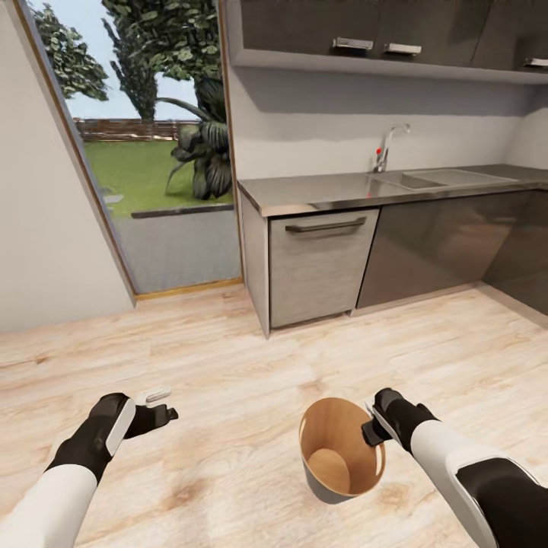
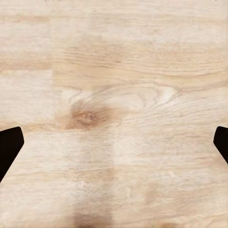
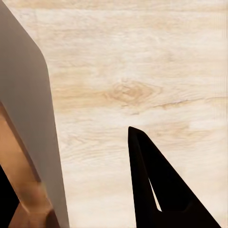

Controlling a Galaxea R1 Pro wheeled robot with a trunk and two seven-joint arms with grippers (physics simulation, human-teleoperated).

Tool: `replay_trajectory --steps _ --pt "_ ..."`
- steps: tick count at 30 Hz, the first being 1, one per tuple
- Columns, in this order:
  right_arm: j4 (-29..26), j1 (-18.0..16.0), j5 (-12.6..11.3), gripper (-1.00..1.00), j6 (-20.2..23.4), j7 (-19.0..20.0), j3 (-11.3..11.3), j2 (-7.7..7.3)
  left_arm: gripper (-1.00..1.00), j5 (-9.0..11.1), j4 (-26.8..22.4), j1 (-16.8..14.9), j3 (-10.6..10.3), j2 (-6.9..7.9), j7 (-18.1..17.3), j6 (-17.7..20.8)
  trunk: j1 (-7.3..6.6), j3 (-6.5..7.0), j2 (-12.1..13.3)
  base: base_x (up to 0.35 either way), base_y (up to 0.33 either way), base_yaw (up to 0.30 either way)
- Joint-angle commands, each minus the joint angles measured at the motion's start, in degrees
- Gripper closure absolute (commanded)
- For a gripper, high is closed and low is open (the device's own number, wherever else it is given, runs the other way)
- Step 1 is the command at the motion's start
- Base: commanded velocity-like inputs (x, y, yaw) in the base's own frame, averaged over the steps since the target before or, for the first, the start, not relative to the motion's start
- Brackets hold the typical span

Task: Put the three can of soda from the living room inside the tash can in the kitchen.

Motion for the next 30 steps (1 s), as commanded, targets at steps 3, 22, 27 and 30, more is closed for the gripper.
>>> replay_trajectory --steps 3,22,27,30 --pt "0.03 0.11 -0.69 1.0 -0.2 0.14 0.16 0.05 -1.0 -0.04 0.1 0.0 -0.05 -0.14 0.04 -0.51 -0.67 0.55 1.22 0.0 0.0 0.0" --pt "-0.64 0.2 -0.8 1.0 -0.35 0.42 0.34 0.19 -1.0 -3.87 1.38 0.09 -2.58 -0.06 0.8 -5.77 -3.52 2.88 6.43 0.0 0.0 0.0" --pt "-0.75 0.2 -1.17 1.0 -0.35 1.02 -0.15 0.01 -1.0 -3.71 3.56 0.09 -2.6 -0.27 0.6 -7.08 -3.52 2.88 6.43 0.0 0.0 0.0" --pt "-0.75 0.2 -1.27 1.0 -0.35 1.06 -0.18 0.02 -1.0 -3.75 3.67 0.09 -2.6 -0.38 0.6 -8.04 -3.52 2.88 6.43 0.0 0.0 0.0"
